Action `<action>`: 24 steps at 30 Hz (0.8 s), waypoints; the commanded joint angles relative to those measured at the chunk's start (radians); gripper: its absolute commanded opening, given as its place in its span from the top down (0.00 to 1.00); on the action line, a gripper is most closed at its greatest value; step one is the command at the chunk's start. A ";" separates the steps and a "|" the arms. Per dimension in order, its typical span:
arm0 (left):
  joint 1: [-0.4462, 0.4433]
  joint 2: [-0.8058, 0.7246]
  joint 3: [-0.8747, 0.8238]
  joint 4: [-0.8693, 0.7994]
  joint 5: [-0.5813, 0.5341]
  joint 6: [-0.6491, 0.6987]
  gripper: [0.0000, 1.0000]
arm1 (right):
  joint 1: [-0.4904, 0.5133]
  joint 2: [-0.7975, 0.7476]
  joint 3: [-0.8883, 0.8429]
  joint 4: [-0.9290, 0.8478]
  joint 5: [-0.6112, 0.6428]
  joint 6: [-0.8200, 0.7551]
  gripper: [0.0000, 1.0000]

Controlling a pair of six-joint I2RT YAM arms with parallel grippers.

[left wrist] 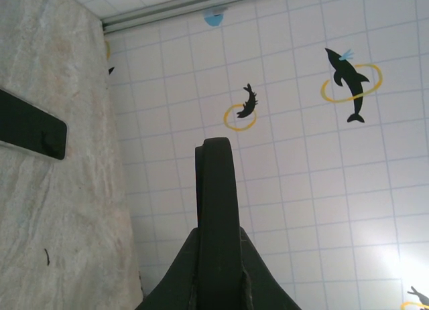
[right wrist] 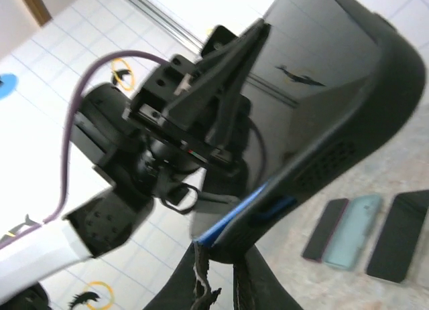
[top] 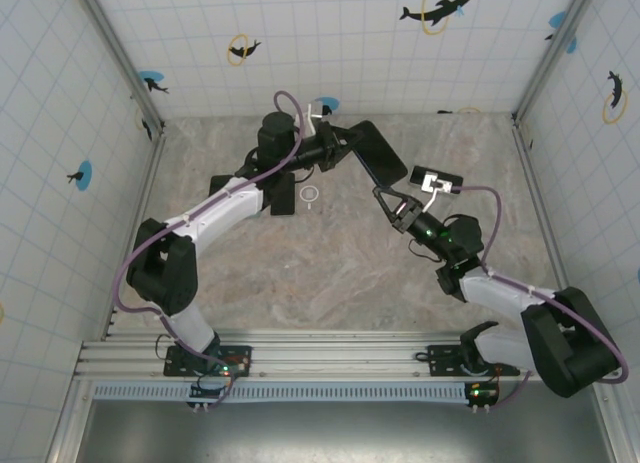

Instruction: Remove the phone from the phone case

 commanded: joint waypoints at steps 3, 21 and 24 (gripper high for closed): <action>-0.014 -0.085 0.028 0.137 0.062 -0.102 1.00 | -0.060 0.002 -0.053 -0.192 0.042 -0.090 0.91; 0.062 -0.125 0.020 -0.074 0.186 0.545 1.00 | -0.193 -0.110 0.039 -0.368 -0.296 -0.371 0.43; 0.070 -0.121 0.063 -0.192 0.228 0.731 1.00 | -0.217 -0.102 0.128 -0.527 -0.441 -0.530 0.40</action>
